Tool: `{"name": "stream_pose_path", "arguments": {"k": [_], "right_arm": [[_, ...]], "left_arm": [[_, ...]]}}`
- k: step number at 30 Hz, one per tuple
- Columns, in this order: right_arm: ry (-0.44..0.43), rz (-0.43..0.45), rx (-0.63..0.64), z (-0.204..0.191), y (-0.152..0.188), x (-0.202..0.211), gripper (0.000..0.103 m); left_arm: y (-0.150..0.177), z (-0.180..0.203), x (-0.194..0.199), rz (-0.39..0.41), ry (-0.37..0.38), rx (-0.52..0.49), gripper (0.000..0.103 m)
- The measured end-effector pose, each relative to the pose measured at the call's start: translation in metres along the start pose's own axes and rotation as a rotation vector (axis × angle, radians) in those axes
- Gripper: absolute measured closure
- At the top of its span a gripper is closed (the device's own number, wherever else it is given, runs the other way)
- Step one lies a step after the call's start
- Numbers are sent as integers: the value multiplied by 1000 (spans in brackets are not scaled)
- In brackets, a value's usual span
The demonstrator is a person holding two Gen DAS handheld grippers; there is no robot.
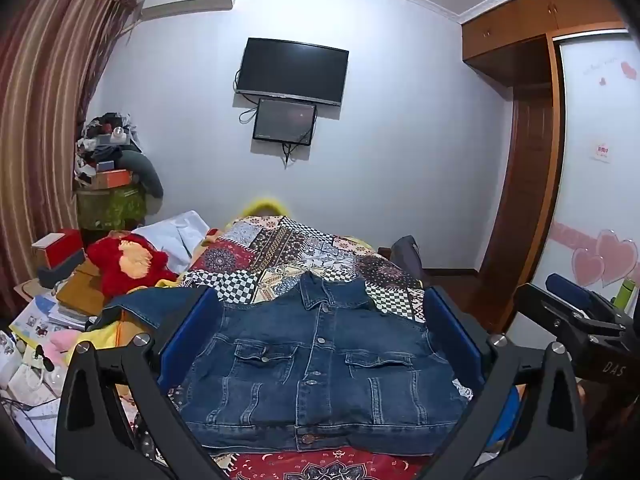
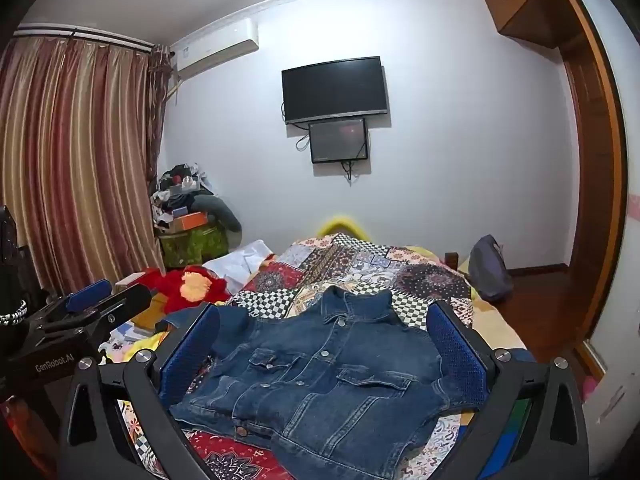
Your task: Fold large clothes
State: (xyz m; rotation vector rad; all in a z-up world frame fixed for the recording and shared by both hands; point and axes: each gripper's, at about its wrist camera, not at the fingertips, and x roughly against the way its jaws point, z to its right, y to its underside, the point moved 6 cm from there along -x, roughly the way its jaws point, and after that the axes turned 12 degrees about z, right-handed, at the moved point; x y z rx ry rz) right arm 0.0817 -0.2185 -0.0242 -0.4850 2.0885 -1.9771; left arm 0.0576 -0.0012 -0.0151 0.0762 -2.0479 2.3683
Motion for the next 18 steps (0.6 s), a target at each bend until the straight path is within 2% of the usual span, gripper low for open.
{"name": "stream_pose_path", "arguments": {"k": [1,6,18], "right_arm": [[3,-1,1,0,0,0,0],[3,-2,-4,1,-1,1,0],[5,-7,-21,5,3,-4,0]], "left_arm": [[0,-3,-1,-6,-4,34,0],[10,-5,-2,-5,-11,16,0],[2,-3,-4,-16,-16,-8,0]]}}
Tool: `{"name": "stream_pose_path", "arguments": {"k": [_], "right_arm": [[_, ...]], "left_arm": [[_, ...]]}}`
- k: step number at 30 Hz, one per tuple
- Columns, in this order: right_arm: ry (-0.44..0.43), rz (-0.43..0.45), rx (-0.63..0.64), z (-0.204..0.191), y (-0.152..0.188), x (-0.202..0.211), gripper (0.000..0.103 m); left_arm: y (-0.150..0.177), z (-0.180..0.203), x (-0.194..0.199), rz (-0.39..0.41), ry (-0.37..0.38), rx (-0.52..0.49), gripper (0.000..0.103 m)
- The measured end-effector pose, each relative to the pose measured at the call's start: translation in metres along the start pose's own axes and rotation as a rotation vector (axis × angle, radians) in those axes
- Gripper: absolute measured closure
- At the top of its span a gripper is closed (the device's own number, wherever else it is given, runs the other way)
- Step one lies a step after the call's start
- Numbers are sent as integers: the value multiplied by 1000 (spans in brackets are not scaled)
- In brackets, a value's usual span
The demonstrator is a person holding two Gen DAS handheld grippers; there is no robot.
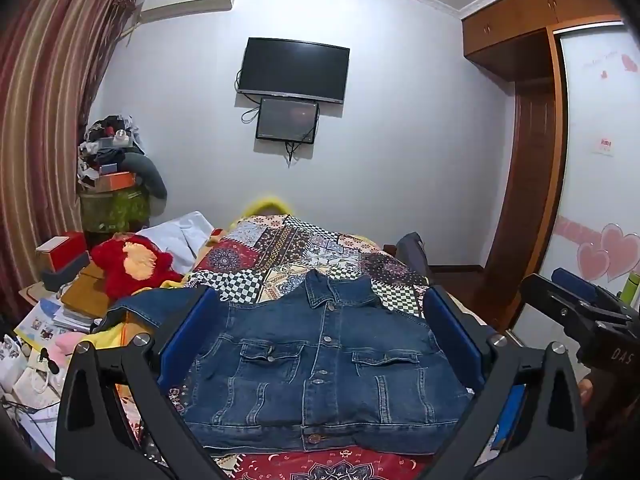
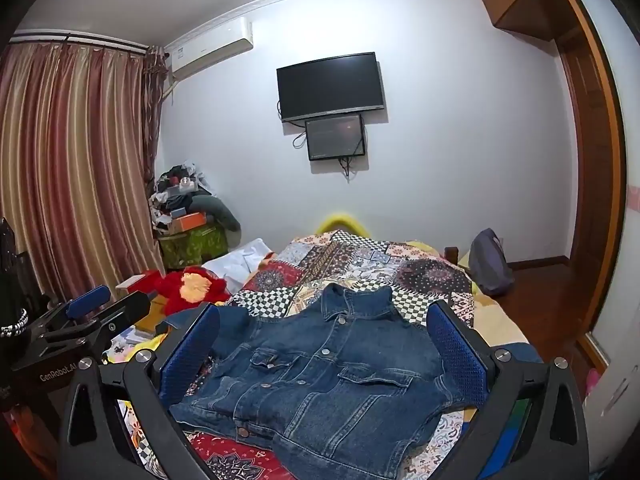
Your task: Fold large clothes
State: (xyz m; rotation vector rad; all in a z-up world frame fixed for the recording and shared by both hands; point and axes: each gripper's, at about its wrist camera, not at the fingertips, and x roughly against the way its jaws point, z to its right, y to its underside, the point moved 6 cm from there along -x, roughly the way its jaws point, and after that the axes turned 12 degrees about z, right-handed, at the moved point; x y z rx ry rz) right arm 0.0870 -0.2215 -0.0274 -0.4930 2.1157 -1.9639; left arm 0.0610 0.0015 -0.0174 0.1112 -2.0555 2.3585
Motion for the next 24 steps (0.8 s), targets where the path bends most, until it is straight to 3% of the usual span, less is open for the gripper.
{"name": "stream_pose_path", "arguments": {"k": [24], "right_arm": [[1,9,8,0,-8,2,0]], "left_arm": [[-1,-2,-3,3,-8,6,0]]}}
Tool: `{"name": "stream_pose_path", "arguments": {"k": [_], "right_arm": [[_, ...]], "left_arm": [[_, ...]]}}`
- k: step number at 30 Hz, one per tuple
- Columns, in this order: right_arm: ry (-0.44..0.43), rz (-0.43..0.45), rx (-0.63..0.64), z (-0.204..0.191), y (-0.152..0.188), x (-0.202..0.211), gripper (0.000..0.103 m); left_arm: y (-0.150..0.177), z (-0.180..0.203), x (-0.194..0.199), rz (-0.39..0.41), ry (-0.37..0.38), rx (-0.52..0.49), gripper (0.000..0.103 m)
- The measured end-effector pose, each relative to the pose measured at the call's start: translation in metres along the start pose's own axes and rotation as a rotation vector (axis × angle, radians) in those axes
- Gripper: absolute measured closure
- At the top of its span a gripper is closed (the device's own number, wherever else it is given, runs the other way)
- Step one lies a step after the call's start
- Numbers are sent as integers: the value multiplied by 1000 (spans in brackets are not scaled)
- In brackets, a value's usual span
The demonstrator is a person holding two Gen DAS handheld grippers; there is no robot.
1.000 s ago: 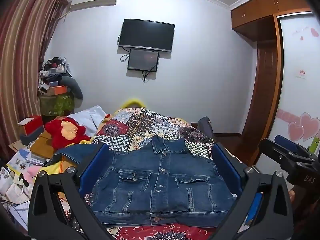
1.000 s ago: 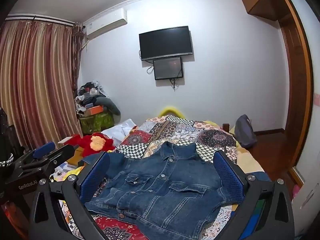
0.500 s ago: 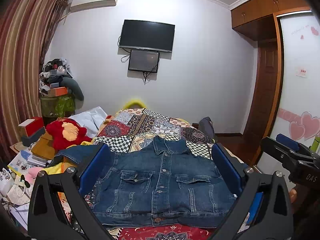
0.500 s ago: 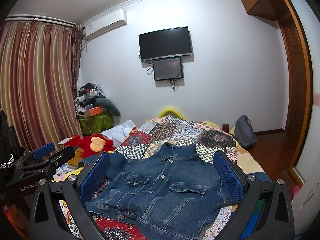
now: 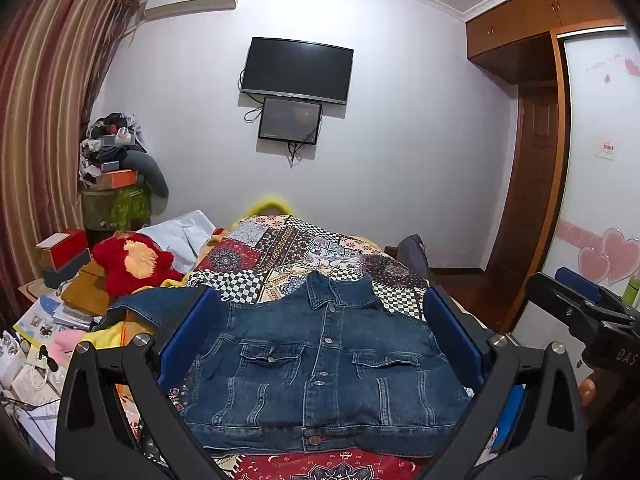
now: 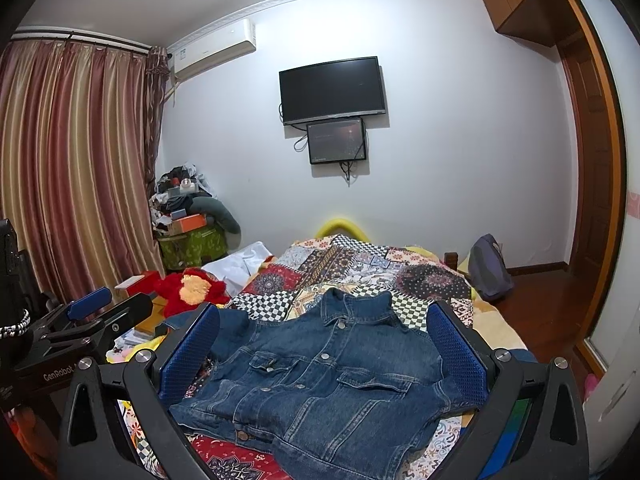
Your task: Fold large clothes
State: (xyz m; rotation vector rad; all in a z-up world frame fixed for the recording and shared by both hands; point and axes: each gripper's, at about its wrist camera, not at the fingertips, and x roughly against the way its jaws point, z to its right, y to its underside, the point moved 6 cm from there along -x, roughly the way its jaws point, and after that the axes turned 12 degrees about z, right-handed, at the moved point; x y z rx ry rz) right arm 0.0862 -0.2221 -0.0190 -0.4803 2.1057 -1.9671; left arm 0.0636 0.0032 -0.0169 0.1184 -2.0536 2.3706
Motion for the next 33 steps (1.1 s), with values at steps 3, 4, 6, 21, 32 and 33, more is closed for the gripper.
{"name": "stream_pose_path", "arguments": {"k": [3,4,6,21,32,33], "right_arm": [[1,-1,1,0,0,0,0],[0,1,0,0,1,0,0],[1,1,0,0,1,0,0],[0,0,3,-1,0,0,0],[2,-2,3,-2,-1,1,0],[2,-3,2,-2,-1,0,0]], "left_arm": [[0,0,0,0,1,1,0],[0,0,0,0,1,1,0],[0,-1,0,0,0,3,0],[3,-5,-1,-2,-2,14,0],[3,-5,-2,-2,-1,12,0],[3,-6,-2,-2,0,14,0]]}}
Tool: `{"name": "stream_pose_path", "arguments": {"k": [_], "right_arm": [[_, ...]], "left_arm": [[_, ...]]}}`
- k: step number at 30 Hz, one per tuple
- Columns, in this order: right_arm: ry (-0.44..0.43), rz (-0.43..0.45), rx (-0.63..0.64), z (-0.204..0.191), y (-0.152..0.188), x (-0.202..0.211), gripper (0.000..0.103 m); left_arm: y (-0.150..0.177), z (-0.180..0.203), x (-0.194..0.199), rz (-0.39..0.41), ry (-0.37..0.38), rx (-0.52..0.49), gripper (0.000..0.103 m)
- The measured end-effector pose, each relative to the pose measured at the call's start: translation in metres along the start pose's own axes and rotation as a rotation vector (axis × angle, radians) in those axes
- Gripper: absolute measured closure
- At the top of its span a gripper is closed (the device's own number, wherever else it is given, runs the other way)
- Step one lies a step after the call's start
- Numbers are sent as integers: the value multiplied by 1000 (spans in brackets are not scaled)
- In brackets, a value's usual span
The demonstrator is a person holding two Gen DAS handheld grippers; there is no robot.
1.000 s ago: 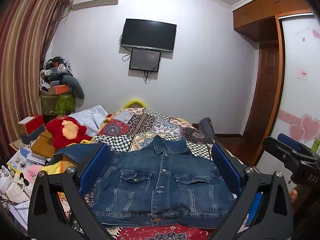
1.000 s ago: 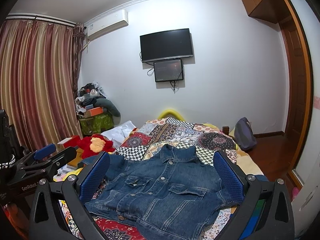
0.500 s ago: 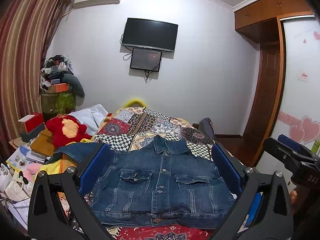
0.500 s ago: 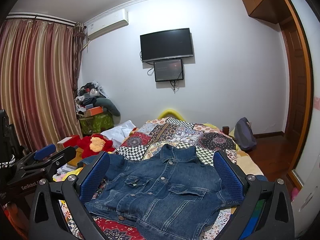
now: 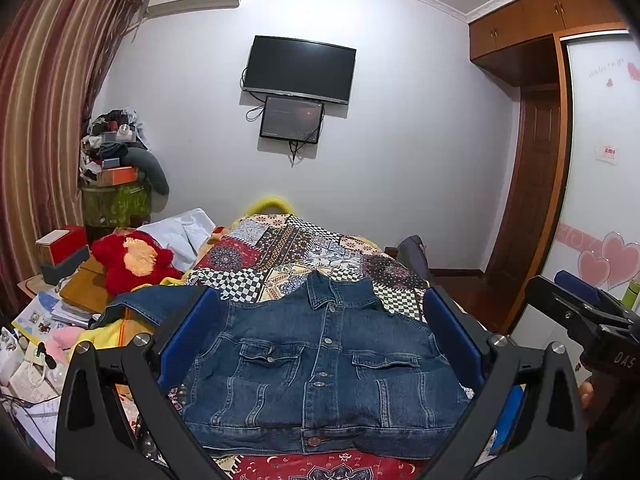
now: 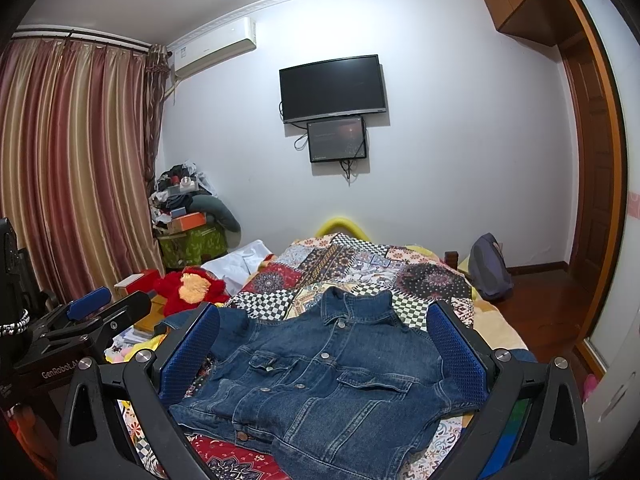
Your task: Fold large clothes
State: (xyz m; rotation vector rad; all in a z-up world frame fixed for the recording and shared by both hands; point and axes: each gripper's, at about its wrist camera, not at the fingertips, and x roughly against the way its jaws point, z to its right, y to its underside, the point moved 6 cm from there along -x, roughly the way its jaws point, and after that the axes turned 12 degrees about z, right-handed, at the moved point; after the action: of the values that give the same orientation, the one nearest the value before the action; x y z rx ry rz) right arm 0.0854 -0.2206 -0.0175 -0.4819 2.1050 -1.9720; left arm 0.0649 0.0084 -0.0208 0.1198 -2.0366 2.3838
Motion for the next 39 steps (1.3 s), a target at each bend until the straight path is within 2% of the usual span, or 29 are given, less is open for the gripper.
{"name": "stream_pose_path", "arguments": {"k": [10,17,23,32,35,38,39], "right_arm": [[5,-37,3,1,6,-14,0],[2,-100,12,-2,20,-44,0],[-6,-169,11,-7,40,-89,0],[-41,-242,2,-8,66,-175,0],[-67,-280,-15,-7,70,-210,0],[-116,-405,-37,-10,90,-255,0],[-121,-465,-26,-11,103,-275,0]], "left_arm": [[7,-2,-11,-17,0,1,0],[19,-24,-29,-38,-47,-4,0],[33,-69,-63,-86,-151,9,0],[63,-161,-134,-224,-320,-23,0],[70,-197,-157,-261,-334,-9,0],[85,-227,-178,-321,-347,41,0],[95,-241,-189,-355,-333,90,0]]}}
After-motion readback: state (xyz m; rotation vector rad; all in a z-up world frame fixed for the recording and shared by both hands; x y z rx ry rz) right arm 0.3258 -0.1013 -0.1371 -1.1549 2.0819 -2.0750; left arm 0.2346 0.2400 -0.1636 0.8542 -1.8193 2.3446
